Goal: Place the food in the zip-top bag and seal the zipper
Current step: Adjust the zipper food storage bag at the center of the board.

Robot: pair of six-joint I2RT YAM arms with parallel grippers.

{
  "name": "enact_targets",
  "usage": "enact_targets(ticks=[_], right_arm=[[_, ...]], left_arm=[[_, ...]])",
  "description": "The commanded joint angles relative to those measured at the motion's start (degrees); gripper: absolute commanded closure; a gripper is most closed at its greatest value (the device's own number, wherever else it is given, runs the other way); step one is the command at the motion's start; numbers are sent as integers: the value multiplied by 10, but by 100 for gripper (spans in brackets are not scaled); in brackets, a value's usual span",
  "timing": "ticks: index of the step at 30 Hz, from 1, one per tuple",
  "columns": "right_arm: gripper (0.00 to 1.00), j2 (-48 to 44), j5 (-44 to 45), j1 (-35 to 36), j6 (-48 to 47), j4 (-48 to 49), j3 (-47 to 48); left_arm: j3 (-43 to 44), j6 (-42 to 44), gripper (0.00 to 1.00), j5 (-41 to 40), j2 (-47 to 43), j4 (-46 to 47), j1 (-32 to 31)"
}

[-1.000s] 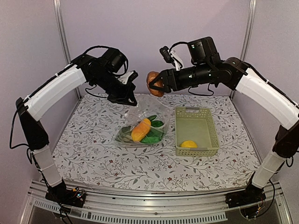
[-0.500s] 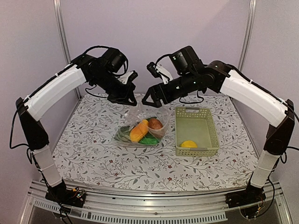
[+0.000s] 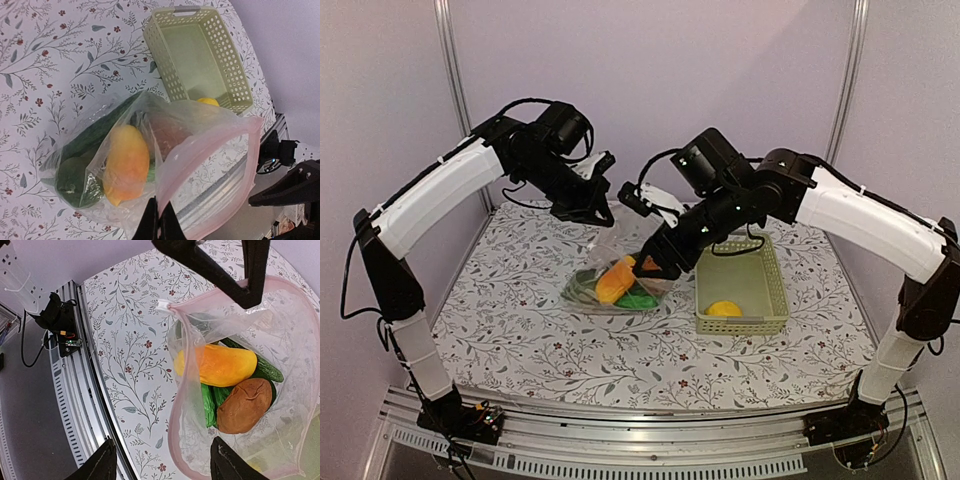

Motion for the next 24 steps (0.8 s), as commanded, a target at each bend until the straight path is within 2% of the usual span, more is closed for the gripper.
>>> enact_targets(ticks=[1, 4, 7, 11, 13, 14, 20, 22, 24], right_arm=[[40, 30, 32, 25, -38, -34, 5], [45, 47, 39, 26, -37, -36, 8], [55, 60, 42, 26, -36, -37, 13], [87, 71, 54, 26, -34, -42, 25], [98, 73, 67, 26, -32, -44, 30], [100, 73, 72, 27, -32, -45, 34], [100, 68, 87, 29, -27, -66, 110], [100, 69, 90, 30, -23, -73, 132], [100, 73, 88, 30, -21, -82, 151]], left_arm=[[13, -1, 100, 9, -17, 10, 7], [14, 1, 100, 12, -18, 8, 6], [16, 1, 100, 13, -18, 7, 7], [20, 2, 100, 14, -17, 5, 6], [24, 3, 100, 14, -16, 2, 6], [26, 3, 99, 14, -15, 1, 7], [40, 17, 73, 20, -16, -13, 6], [46, 18, 71, 20, -20, -22, 5], [47, 18, 73, 16, -28, -26, 3]])
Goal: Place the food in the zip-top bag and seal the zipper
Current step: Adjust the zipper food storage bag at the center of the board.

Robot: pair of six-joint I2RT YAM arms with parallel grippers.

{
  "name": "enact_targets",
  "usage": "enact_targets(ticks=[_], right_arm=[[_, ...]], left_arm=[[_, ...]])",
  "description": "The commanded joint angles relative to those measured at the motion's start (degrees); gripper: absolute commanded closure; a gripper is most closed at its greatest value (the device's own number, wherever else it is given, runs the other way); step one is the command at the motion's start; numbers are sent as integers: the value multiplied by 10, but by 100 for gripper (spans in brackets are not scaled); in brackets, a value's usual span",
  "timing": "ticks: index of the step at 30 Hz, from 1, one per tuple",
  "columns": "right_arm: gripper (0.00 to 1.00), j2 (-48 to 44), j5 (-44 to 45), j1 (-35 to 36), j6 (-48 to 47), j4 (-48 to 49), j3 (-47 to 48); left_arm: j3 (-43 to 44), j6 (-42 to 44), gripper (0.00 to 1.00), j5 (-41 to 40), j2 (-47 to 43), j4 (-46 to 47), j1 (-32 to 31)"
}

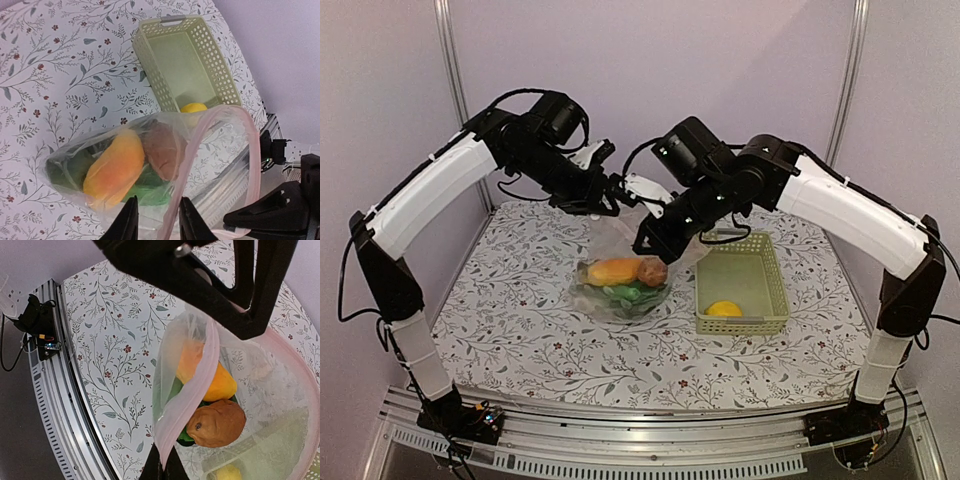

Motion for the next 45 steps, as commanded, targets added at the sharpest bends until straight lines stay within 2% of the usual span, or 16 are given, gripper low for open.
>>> enact_targets(ticks=[1, 4, 7, 11, 19, 22, 27, 33, 38, 45], right_arm=[[100, 6, 11, 5, 8, -19, 49], [100, 13, 10, 7, 8, -26, 59], [100, 12, -6, 9, 6, -26, 57], [98, 11, -27, 15, -1, -25, 53], [97, -6, -70, 26, -21, -9, 34], [97, -12, -77, 27, -31, -3, 24], [97, -6, -51, 27, -47, 1, 34], [92, -3, -111, 33, -63, 8, 53], [92, -5, -137, 34, -70, 11, 46], [92, -22, -146, 35, -71, 10, 13]], left_arm=[[15, 8, 75, -1, -30, -20, 1], [13, 18, 83, -16, -33, -20, -1], [16, 25, 85, -34, -25, -20, -1], [25, 22, 76, -18, -6, -14, -1], [18, 22, 68, 11, -2, -5, -4], [16, 26, 57, -5, -5, -4, -2], [28, 24, 56, -2, -1, -3, 4], [-24, 47, 55, 60, 0, 50, 4], [-104, 58, 54, 166, -21, 130, 1], [-165, 75, 54, 219, -48, 145, -18]])
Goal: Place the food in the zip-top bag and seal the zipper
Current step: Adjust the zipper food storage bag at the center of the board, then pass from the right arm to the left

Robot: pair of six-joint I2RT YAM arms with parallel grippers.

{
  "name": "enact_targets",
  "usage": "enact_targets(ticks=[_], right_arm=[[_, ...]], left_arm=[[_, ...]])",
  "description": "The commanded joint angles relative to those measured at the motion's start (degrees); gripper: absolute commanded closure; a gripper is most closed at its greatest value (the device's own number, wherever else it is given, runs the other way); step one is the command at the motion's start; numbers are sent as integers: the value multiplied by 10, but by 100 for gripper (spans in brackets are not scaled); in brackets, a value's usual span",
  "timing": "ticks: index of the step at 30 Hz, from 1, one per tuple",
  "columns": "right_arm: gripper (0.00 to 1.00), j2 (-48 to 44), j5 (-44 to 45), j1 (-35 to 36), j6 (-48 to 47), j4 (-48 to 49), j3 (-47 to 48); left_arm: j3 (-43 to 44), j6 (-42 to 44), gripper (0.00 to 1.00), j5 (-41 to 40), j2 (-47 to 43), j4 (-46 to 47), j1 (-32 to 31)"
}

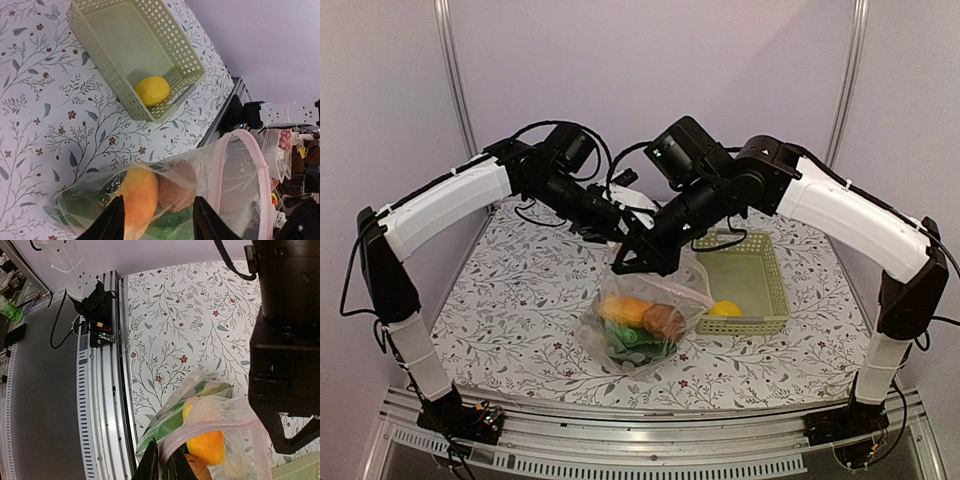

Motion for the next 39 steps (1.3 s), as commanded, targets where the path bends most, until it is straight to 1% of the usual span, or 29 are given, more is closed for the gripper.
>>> enact_targets(ticks=[1, 5, 7, 11, 13, 15, 18, 21, 25, 26, 27, 29, 30, 31, 32, 34, 36, 38, 39], right_arm=[[92, -26, -16, 6, -9, 8, -23], [92, -32, -20, 5, -9, 9, -36], [95, -33, -24, 5, -8, 8, -40], [98, -37, -32, 5, -4, 6, -49], [100, -39, -36, 5, -4, 6, -51], [100, -41, -43, 5, -4, 5, -52], [100, -42, -53, 6, -4, 6, -52], [100, -44, -51, 8, -6, 5, -51], [100, -46, -49, 8, -6, 4, -51], [100, -47, -49, 8, -6, 4, -51], [100, -47, -48, 8, -6, 4, -52], [100, -48, -46, 8, -5, 3, -53], [100, -49, -45, 9, -5, 3, -54], [100, -50, -44, 9, -5, 3, -55], [100, -50, -43, 9, -4, 3, -56], [100, -50, -33, 9, -1, 2, -57], [95, -52, -28, 9, 4, 4, -55], [81, -58, -20, 8, 13, 7, -49], [76, -61, -18, 8, 19, 8, -45]], left_arm=[[-37, 25, 56, 57, -40, 32, -19], [-54, 42, 63, 47, -43, 23, -31], [-49, 39, 64, 38, -43, 23, -32], [-38, 28, 56, 63, -37, 34, -32], [-38, 19, 54, 93, -32, 45, -34], [-35, 19, 53, 104, -29, 48, -41], [-44, 34, 51, 102, -28, 46, -58], [-53, 53, 52, 75, -25, 27, -70], [-54, 82, 58, 4, -23, 0, -73], [-52, 92, 62, -16, -21, -9, -74], [-51, 100, 67, -36, -19, -18, -75], [-47, 108, 84, -69, -17, -30, -75], [-44, 109, 91, -79, -16, -35, -75], [-40, 110, 96, -87, -15, -38, -75], [-35, 110, 99, -92, -16, -39, -75], [-24, 110, 100, -99, -19, -39, -75], [-14, 107, 100, -110, -23, -36, -73], [-4, 100, 100, -124, -28, -36, -69], [2, 96, 100, -134, -31, -36, -67]])
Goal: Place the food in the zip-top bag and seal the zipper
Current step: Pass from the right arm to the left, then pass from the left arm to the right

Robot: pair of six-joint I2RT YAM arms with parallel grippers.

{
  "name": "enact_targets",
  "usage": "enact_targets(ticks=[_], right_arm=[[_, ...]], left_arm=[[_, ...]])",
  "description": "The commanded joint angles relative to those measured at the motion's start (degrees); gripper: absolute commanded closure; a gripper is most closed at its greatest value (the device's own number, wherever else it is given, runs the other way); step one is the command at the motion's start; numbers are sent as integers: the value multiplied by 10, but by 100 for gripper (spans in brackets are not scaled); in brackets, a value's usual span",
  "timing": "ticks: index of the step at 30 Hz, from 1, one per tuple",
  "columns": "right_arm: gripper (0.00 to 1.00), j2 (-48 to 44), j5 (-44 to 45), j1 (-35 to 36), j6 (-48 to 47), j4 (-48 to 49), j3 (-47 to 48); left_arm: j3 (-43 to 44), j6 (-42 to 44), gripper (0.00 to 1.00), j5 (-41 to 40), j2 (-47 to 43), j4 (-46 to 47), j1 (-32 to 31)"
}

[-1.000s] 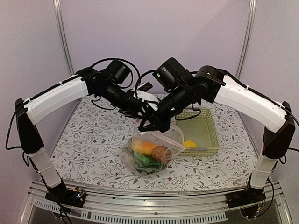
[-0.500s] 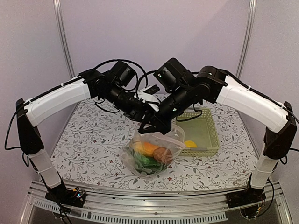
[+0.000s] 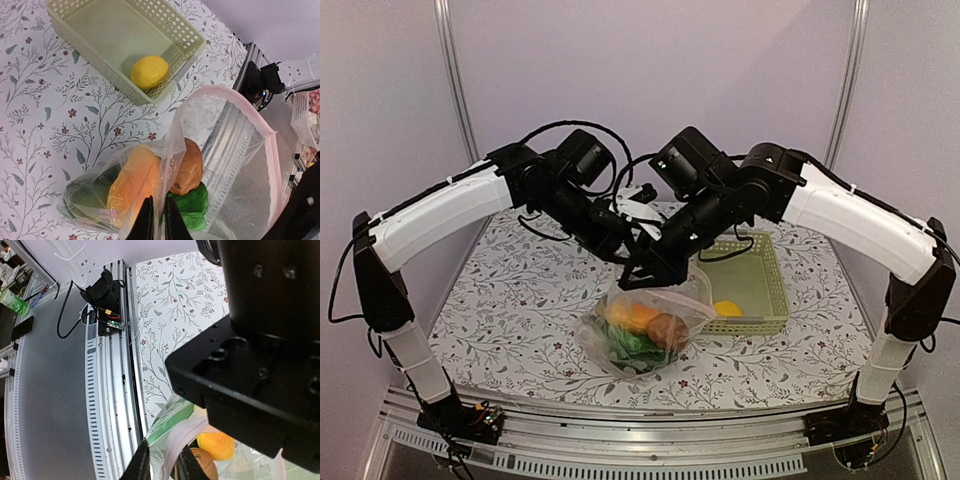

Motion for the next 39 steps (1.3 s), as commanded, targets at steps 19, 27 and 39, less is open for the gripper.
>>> enact_targets(ticks=[19, 27, 39], right_arm=[[36, -123, 89, -182, 165, 70, -115], [32, -41, 99, -182, 154, 71, -81], [97, 8, -54, -182, 127, 62, -26]], left_arm=[[41, -26, 100, -100, -65, 14, 43], [10, -8, 100, -78, -89, 46, 41], [14, -15, 73, -135, -90, 39, 41]])
